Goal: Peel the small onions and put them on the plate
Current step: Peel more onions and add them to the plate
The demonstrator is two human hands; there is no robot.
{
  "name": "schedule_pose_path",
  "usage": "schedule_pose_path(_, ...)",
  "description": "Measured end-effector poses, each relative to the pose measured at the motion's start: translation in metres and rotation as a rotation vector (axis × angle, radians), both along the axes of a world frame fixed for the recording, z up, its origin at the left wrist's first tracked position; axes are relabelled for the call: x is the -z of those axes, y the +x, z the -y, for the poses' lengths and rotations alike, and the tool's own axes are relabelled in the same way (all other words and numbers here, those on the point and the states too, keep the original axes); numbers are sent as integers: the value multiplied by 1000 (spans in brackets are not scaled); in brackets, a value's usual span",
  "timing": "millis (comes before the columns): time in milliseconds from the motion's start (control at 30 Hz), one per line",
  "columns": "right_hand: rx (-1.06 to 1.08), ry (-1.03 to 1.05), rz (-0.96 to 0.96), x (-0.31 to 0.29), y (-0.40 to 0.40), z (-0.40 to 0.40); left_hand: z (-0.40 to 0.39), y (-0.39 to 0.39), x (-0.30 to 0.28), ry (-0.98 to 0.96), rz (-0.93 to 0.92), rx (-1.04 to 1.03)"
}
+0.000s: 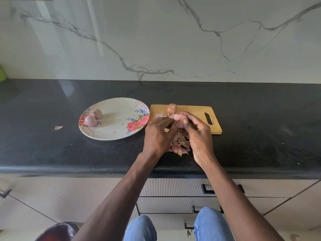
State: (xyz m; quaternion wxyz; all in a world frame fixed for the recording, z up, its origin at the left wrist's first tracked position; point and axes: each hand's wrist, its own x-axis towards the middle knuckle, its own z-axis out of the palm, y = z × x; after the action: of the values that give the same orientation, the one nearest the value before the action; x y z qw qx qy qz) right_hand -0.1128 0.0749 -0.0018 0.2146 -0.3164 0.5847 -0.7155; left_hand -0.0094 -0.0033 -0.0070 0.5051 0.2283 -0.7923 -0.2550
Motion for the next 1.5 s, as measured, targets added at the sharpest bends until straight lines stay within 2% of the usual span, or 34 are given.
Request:
schedule_pose_path(167,-30,-25,45,-1,0,0,-1,2,-3,26,-20,-32)
schedule_pose_path(367,-82,-51,179,-4,-1,-3,0,3,-6,150,-23,-51)
schedule_pose_path(700,-255,-233,559,-20,-3,-14,1,2,-12,308,33,-174)
schedule_pose_path(867,-304,-278,675,-25,-2,-19,5,0,-11,376,61,-229)
schedule_pose_path(1067,-295,-264,678,-22,-3,-16,6,1,-11,319,112,-233)
schedule_pose_path(1167,-269,-236,617,-18,-6,-15,10,1,-7,297,153,-172)
schedule_pose_path(1300,-210,-175,526,-12,-10,-10,9,2,-8,269,116,-188)
schedule_pose_path(1500,-173,-163,454,-12,-8,-9,10,3,-6,147,24,29)
